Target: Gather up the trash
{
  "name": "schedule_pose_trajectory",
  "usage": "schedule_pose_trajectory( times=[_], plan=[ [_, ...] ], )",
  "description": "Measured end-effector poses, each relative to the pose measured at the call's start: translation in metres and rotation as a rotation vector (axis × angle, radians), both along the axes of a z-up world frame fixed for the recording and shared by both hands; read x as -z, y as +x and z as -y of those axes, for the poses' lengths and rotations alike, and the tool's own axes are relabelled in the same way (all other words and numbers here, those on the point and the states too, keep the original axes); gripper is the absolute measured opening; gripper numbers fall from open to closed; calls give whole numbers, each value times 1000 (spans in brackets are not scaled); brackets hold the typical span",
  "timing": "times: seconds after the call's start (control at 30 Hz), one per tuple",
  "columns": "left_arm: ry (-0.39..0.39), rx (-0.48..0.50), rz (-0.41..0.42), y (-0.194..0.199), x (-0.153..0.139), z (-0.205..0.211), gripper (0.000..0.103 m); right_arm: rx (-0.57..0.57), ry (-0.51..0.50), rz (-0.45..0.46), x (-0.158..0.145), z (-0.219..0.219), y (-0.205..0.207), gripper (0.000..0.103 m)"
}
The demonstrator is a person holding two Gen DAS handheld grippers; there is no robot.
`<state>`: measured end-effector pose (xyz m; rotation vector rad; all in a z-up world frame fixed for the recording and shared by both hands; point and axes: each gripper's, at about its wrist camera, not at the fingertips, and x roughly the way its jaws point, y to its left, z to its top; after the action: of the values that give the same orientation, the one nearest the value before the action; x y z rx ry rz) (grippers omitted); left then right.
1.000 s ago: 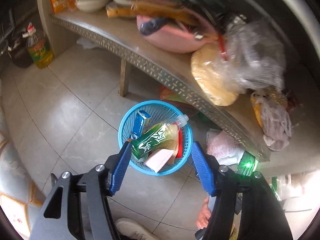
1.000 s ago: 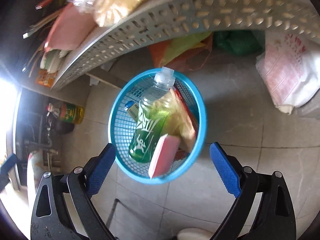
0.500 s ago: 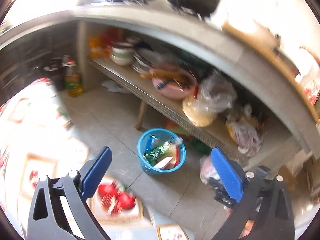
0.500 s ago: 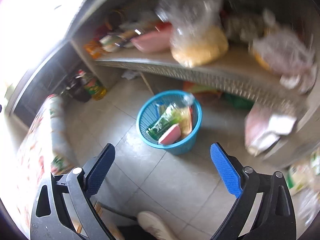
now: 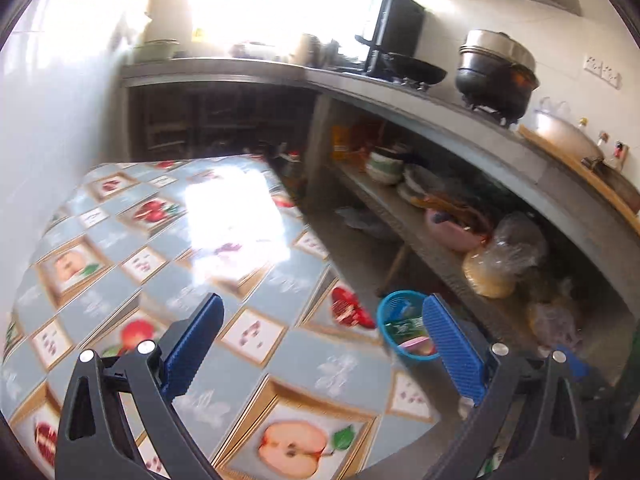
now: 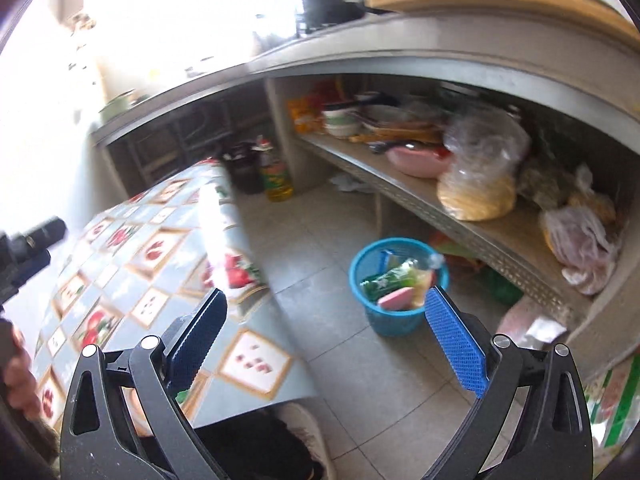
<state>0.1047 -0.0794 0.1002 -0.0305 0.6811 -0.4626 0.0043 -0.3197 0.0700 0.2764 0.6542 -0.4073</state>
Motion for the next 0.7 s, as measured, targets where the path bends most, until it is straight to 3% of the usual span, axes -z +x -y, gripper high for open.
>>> schedule_pose_trajectory(
  times=[0.2, 0.33, 0.47, 0.7],
  plan=[
    [173, -111, -5, -35, 34, -13, 98, -45, -167, -31, 4, -41, -5, 95],
    [285, -179, 0, -50, 54, -18, 98, -58, -200, -45, 17, -58, -16, 95],
    [274, -200, -53, -62, 65, -27, 98, -89, -187, -113, 27, -62, -21, 95],
    [307, -224, -122, -67, 75, -26, 98, -69, -183, -153, 35, -59, -31, 95]
  ],
)
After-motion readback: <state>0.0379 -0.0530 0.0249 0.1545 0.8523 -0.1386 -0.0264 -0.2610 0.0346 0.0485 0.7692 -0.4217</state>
